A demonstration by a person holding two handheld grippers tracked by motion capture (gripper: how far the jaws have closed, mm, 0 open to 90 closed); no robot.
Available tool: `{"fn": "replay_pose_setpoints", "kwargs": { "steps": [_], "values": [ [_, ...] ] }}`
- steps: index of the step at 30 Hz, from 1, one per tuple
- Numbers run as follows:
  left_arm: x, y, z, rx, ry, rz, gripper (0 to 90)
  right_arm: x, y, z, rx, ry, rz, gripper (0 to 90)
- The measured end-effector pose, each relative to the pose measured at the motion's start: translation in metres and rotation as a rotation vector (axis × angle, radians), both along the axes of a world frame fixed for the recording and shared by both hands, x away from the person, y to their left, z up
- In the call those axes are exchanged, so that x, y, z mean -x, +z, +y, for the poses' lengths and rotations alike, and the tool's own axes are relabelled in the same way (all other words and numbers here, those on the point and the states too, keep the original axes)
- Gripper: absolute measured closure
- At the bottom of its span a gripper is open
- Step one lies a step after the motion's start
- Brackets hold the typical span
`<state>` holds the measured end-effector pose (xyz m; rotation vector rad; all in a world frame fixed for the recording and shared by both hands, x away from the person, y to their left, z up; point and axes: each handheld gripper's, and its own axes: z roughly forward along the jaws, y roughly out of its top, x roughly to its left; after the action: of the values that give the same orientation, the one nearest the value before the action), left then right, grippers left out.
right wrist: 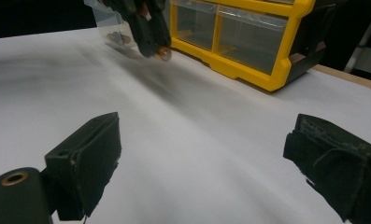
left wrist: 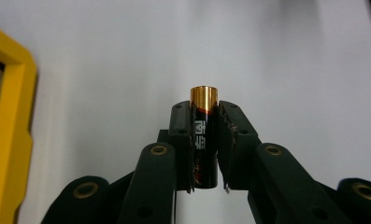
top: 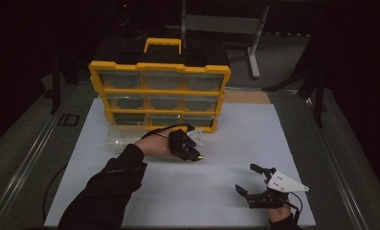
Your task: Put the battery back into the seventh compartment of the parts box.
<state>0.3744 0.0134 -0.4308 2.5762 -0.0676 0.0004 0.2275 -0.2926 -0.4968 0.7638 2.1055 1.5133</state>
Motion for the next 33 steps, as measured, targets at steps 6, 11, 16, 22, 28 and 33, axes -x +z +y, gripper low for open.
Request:
{"fn": "replay_pose_setpoints", "kwargs": {
  "steps": [6,11,16,22,28,33],
  "values": [
    [0.003,0.013,0.004,0.0,-0.012,-0.004,75.6,0.0,0.0,0.0,0.001,0.0,-0.001,9.0],
    [0.003,0.023,0.008,0.005,-0.017,-0.011,75.7,0.0,0.0,0.0,0.0,-0.001,-0.001,9.0],
    [0.003,0.033,0.013,0.012,-0.021,-0.024,75.7,0.0,0.0,0.0,0.0,-0.001,-0.001,9.0],
    [0.004,0.046,0.019,0.012,-0.017,-0.04,75.7,0.0,0.0,0.0,-0.001,-0.001,-0.001,9.0],
    [0.005,0.059,0.025,0.014,-0.016,-0.053,75.7,0.0,0.0,0.0,0.001,-0.003,-0.001,8.9],
    [0.004,0.069,0.031,0.023,-0.008,-0.065,75.6,0.0,0.0,0.0,0.001,-0.003,-0.002,9.0]
  ]
}}
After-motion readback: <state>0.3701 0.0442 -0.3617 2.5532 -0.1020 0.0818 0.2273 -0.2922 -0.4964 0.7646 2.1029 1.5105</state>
